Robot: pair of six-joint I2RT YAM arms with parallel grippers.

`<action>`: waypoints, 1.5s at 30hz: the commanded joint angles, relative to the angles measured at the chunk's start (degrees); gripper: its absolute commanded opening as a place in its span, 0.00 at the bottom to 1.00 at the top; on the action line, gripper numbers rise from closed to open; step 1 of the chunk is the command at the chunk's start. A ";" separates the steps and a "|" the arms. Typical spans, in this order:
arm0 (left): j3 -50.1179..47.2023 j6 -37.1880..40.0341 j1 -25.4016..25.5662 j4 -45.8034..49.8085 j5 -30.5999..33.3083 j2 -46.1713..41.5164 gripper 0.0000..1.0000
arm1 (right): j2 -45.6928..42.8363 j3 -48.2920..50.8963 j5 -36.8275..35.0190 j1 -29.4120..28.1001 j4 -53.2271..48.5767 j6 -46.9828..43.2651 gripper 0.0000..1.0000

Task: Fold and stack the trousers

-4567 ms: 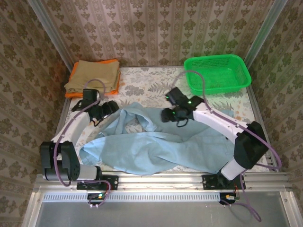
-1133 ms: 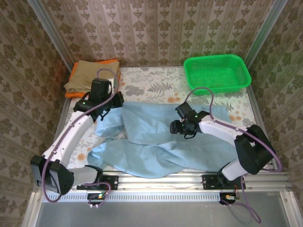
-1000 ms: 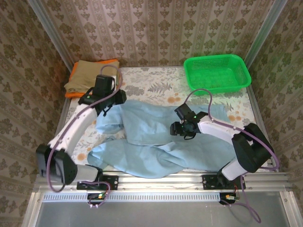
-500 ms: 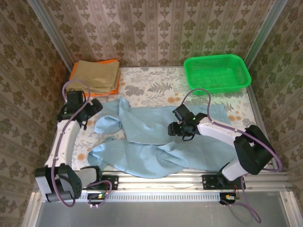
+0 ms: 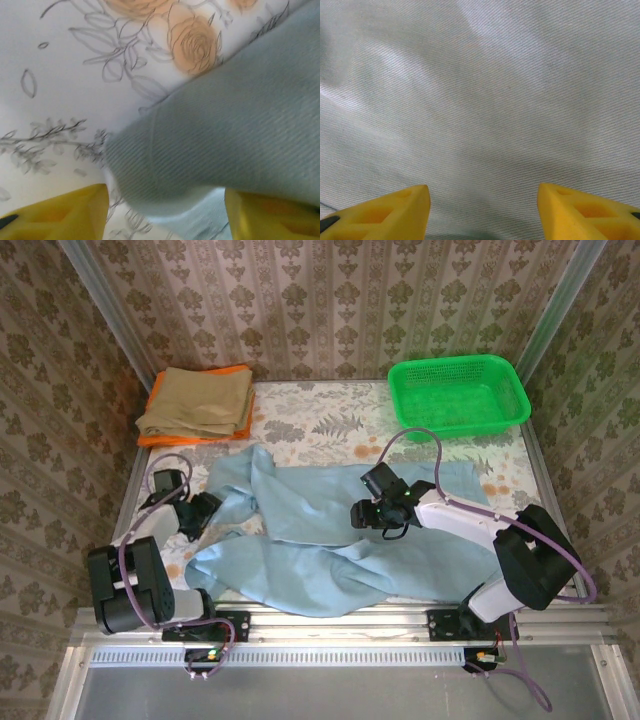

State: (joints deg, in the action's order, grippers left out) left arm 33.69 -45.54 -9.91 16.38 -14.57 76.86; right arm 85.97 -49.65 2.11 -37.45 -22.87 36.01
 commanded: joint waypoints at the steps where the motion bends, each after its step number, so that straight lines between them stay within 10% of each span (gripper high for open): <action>1: 1.07 1.76 -0.98 -4.63 -0.88 0.90 0.39 | -1.97 0.73 -0.17 -0.33 0.63 0.03 0.60; 6: 5.33 5.38 -1.47 -1.37 -0.38 0.69 0.00 | -2.98 0.79 -0.32 -0.34 0.43 0.12 0.59; 23: 31.49 24.71 -1.17 19.56 3.99 -6.29 0.00 | -1.59 0.78 -0.44 0.10 1.17 0.47 0.59; 30: 22.21 17.31 -15.86 27.83 17.98 -9.33 0.00 | -3.60 1.09 -0.38 0.27 0.02 0.43 0.59; 35: 20.67 14.59 -30.42 27.69 13.19 -12.96 0.00 | -4.45 -0.25 -0.39 0.49 -1.25 -0.41 0.59; 37: 22.73 13.41 -31.65 27.48 10.13 -12.44 0.30 | -4.35 -1.07 -0.42 0.71 -1.58 -0.65 0.60; 39: 23.69 11.33 -31.54 25.94 7.98 -13.16 0.99 | -4.39 -1.88 -0.59 0.80 -2.32 -0.76 0.61; 45: 28.27 11.96 -17.87 26.44 5.10 -10.46 1.00 | -4.93 -3.42 -2.03 4.37 -5.49 -2.22 0.63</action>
State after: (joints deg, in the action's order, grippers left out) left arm 58.28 -32.86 -33.34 41.60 -6.96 65.12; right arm 82.63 -50.72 2.07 -34.79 -24.99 35.22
